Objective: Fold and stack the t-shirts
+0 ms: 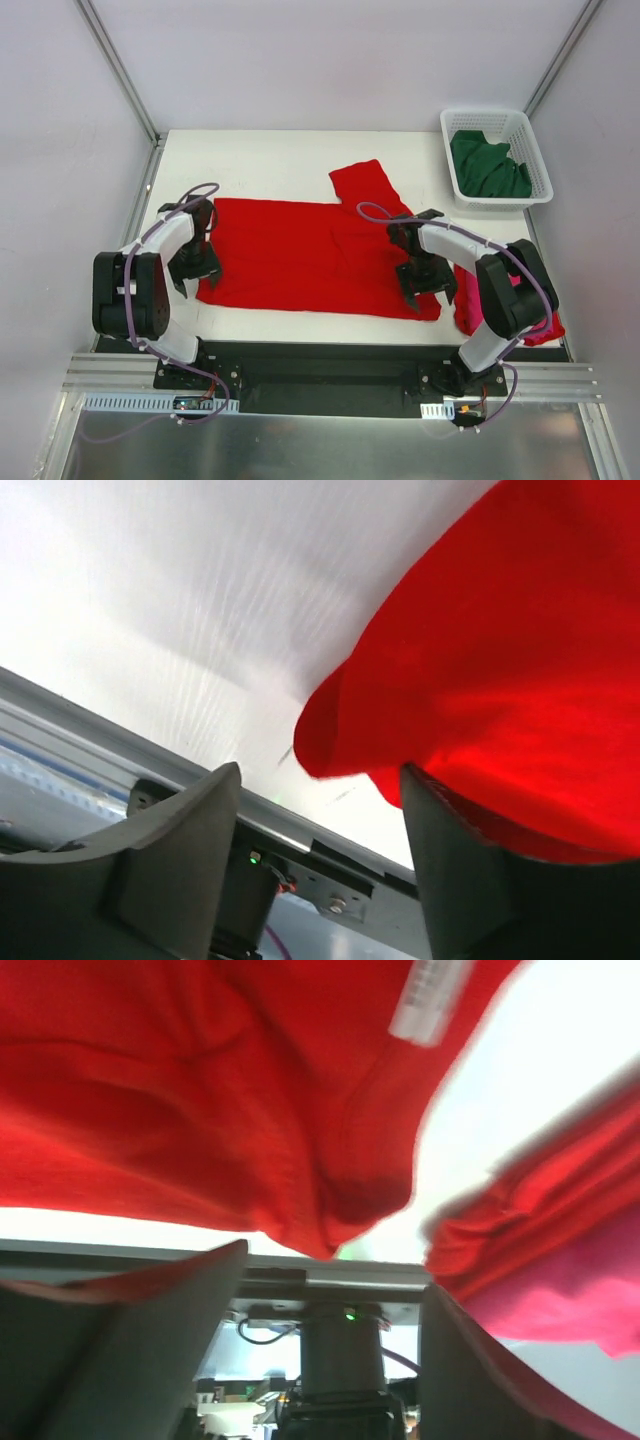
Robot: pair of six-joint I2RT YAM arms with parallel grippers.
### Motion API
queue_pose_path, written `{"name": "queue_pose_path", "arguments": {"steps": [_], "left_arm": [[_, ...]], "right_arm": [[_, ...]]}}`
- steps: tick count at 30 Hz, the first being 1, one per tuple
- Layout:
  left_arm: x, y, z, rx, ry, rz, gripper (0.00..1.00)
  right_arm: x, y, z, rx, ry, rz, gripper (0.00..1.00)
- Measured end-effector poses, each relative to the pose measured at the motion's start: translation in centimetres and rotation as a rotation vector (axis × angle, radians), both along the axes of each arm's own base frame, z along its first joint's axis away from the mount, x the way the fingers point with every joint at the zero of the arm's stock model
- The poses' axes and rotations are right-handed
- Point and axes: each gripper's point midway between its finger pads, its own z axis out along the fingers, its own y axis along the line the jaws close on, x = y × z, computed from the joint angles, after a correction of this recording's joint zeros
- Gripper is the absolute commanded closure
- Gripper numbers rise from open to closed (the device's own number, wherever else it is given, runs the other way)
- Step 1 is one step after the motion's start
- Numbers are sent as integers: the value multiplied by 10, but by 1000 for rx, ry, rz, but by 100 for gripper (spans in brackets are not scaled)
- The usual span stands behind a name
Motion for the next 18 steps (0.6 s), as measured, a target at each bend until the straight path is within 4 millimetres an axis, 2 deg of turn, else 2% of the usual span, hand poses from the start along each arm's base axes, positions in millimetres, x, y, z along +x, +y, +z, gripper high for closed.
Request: {"name": "queue_pose_path", "arguments": {"steps": [2,3,4,8,9,11,14,18], "left_arm": [[2,-1,8,-3,-15,8,30],[5,-1,15,-4,-39,14,26],[10,-2,24,-6,-73,21,24],[42,-11,69,-58,-306,38,17],[52,-17,77,-91,-360,35,13],[68,-28,84,-156,-420,29,12],[89,-50,72,-280,-414,19,9],[111,-78,33,-433,-338,22,5]], "right_arm": [[2,-4,3,-27,-8,4,14],[4,-6,6,-38,-18,7,6],[8,-5,10,-38,-41,9,4],[26,8,25,39,-150,6,4],[32,15,28,74,-178,5,4],[43,31,32,155,-217,4,4],[59,61,34,292,-247,2,4],[75,106,32,460,-234,19,4]]}}
